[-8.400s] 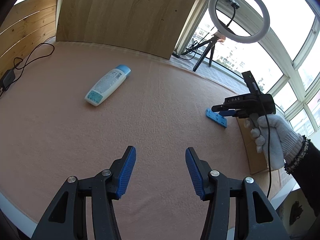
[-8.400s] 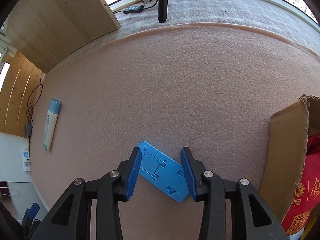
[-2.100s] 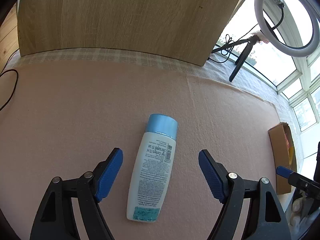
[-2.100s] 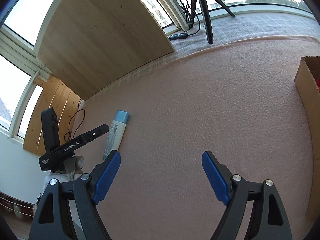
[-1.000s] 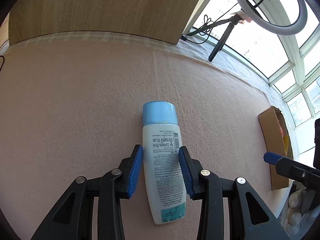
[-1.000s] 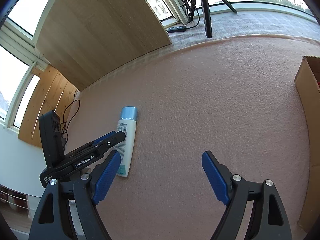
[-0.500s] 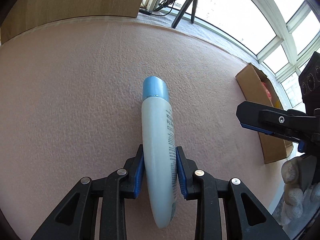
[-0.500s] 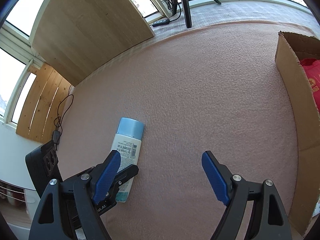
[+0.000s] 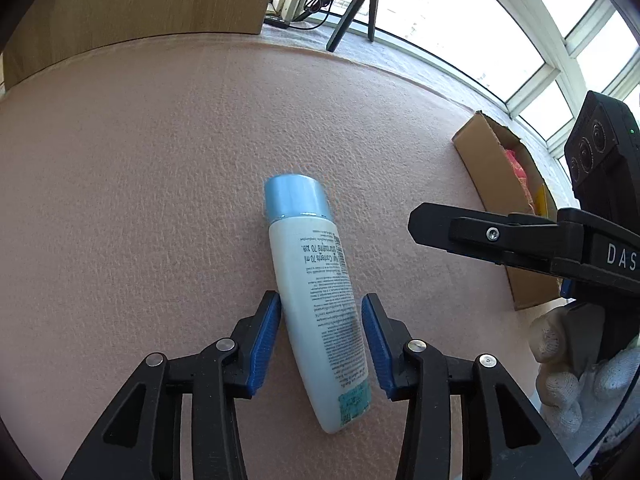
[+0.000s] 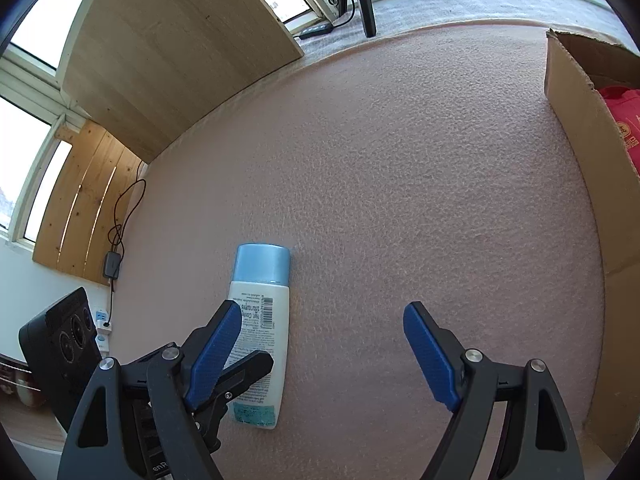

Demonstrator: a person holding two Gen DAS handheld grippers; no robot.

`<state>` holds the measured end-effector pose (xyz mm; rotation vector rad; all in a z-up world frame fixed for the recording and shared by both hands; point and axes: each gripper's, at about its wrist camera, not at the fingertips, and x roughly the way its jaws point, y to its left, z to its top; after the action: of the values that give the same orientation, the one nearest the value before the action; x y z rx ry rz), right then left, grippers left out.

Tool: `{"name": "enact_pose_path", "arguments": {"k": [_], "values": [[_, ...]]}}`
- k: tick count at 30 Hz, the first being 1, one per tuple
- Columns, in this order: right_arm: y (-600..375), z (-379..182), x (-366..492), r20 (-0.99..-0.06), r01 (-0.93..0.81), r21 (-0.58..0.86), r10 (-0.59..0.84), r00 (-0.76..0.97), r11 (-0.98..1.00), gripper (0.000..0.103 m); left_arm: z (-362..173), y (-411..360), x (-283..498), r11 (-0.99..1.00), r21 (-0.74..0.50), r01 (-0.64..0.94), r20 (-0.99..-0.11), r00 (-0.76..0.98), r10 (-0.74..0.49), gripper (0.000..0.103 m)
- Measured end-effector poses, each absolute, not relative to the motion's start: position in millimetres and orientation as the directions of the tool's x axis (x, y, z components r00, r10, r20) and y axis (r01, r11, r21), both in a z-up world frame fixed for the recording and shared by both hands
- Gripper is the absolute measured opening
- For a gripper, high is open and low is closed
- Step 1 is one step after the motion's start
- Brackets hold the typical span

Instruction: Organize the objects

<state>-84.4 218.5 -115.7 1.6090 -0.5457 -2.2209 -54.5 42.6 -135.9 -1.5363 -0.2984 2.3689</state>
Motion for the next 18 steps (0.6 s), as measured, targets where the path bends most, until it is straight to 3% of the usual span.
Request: {"name": "enact_pose_path", "arguments": {"k": [4,9,18], "values": [[206.4,-119.4,-84.9,-0.820,0.075,0.501,-0.501,-0.276,-0.862,0.078,-129.7,35.9,-51.3,-0.937,-0.315,-0.148,-0.851,-0.394,0.348,0.048],[188.4,-122.2,-84.8,-0.819,0.118,0.508,-0.521,-0.239,-0.853,0.066,-130.5,27.4,-52.0,-0.935,-0.323,-0.145,-0.854,-0.381,0.353,0.048],[174.1,-132.6,-81.7,-0.813,0.136,0.537,-0.554,-0.179,-0.833,0.055,-139.6,29.1,-48.6,-0.915,-0.380,-0.134,-0.847,-0.348,0.403,0.047]]}}
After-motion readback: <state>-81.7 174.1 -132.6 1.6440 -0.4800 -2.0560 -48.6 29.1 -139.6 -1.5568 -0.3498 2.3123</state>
